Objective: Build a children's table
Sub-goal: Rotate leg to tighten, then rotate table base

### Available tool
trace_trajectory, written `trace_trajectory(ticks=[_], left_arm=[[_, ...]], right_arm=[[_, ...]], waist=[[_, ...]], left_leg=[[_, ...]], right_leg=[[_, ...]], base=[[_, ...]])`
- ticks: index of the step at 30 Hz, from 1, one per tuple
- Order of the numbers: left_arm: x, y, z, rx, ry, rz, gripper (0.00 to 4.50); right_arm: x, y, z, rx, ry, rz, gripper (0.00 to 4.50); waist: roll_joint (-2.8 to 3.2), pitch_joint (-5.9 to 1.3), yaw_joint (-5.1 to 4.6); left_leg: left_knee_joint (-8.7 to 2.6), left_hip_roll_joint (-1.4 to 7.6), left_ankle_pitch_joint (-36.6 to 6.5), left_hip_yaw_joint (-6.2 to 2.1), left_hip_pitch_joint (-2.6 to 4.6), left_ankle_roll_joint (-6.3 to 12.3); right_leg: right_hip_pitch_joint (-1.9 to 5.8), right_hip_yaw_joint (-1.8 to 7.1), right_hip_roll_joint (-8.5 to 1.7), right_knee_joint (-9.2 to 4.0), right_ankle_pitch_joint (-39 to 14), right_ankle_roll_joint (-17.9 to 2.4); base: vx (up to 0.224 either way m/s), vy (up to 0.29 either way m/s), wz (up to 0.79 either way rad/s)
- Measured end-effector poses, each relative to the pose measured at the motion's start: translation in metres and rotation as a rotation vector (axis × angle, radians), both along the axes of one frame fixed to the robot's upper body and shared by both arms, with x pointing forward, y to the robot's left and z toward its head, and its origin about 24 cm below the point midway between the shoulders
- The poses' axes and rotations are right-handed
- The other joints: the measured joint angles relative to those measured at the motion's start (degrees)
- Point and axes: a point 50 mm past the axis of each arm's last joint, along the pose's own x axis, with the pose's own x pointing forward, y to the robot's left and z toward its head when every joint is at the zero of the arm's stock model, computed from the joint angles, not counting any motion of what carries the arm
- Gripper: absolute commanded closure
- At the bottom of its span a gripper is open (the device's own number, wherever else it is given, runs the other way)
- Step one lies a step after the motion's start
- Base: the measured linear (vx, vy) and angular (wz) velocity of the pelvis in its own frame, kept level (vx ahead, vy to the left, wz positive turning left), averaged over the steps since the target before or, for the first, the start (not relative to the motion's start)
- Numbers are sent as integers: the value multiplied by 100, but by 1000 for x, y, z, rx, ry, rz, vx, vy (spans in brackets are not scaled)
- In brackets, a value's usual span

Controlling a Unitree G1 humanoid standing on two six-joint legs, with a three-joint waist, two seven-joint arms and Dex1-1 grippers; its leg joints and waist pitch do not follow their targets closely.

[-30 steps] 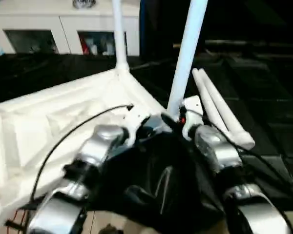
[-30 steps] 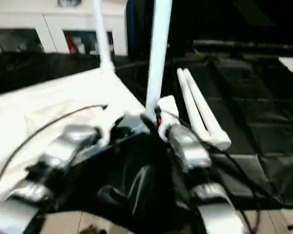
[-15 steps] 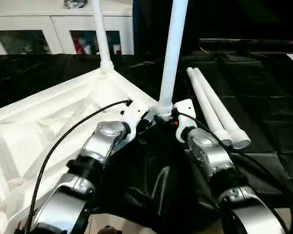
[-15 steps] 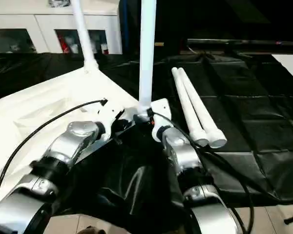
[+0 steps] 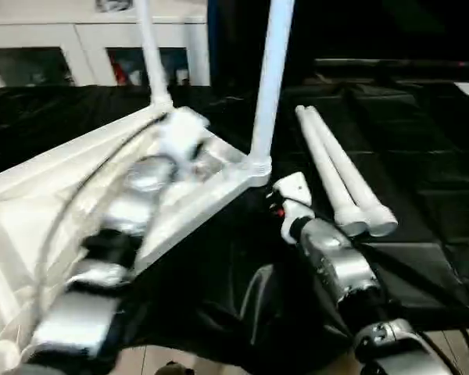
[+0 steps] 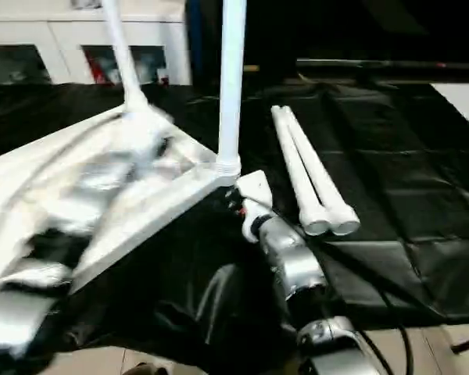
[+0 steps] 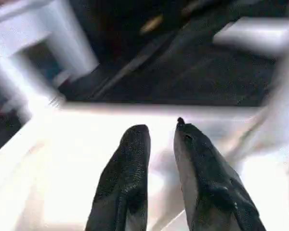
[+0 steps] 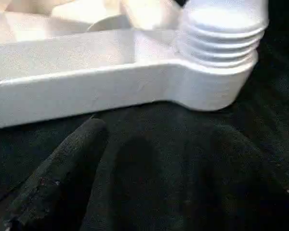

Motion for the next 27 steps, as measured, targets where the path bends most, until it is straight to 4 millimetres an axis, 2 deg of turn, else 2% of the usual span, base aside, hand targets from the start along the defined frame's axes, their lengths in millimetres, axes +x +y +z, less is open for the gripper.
trace_trajectory(ticks=[4, 7, 10, 13, 16, 17, 18, 21, 24, 27], left_arm=[[-17, 60, 0, 109, 5, 182, 344], [-32, 94, 6, 188, 2, 312, 344], [-43, 116, 6, 260, 13, 414, 344], [-63, 140, 0, 377, 51, 503, 344], [-76, 153, -9, 410, 113, 560, 344], [-81, 158, -11, 428, 138, 576, 369], [-86, 163, -13, 441, 164, 593, 369], [-100, 175, -21, 454, 278, 606, 389], [-105, 175, -28, 428, 340, 581, 420], [-111, 168, -32, 387, 430, 474, 449]], right_arm=[[-3, 14, 7, 27, -12, 63, 61], [-4, 19, 7, 32, -9, 75, 61], [-4, 21, 7, 36, -7, 76, 61], [-4, 26, 8, 39, -7, 85, 61], [-3, 26, 8, 33, -2, 81, 61], [-3, 27, 7, 33, 2, 80, 61], [-2, 28, 6, 31, 10, 77, 61], [-1, 30, 4, 27, 28, 76, 91], [0, 33, 5, 31, 33, 80, 116], [0, 35, 4, 29, 41, 87, 150]], waist=[[-5, 1, 4], [-13, 0, 60], [-25, -1, 123], [-50, -9, 70], [-69, -12, 84], [-73, -15, 70], [-76, -16, 61], [-81, -17, 53], [-84, -18, 87], [-94, -24, 74]], left_leg=[[-4, 0, -2, 0, -5, 0], [-5, -1, -2, 1, -5, 0], [0, -3, 0, 2, -4, -3], [0, -3, 0, 2, 1, -3], [0, -3, 0, 0, -1, -4], [0, -3, 0, 0, 1, -4], [-1, -3, 0, -1, 0, -4], [-5, -3, 0, -1, 1, -4], [-4, -4, 0, -1, 0, -4], [-4, -4, 0, -1, 1, -4]], right_leg=[[-1, -1, -2, -9, -1, 0], [-1, -1, -5, -10, -4, 3], [5, 0, -9, -10, -4, 4], [4, 3, -8, -8, -4, 4], [4, 2, -8, -7, -5, 6], [4, 3, -7, -7, -5, 6], [3, 2, -6, -7, -5, 6], [2, 2, -6, -7, -6, 6], [2, 2, -6, -7, -6, 6], [3, 4, -6, -7, -5, 5]], base=[[0, 0, 0], [0, 0, 0], [0, 0, 0], [0, 0, 0], [0, 0, 0], [0, 0, 0], [0, 0, 0], [0, 0, 0], [0, 0, 0], [0, 0, 0]])
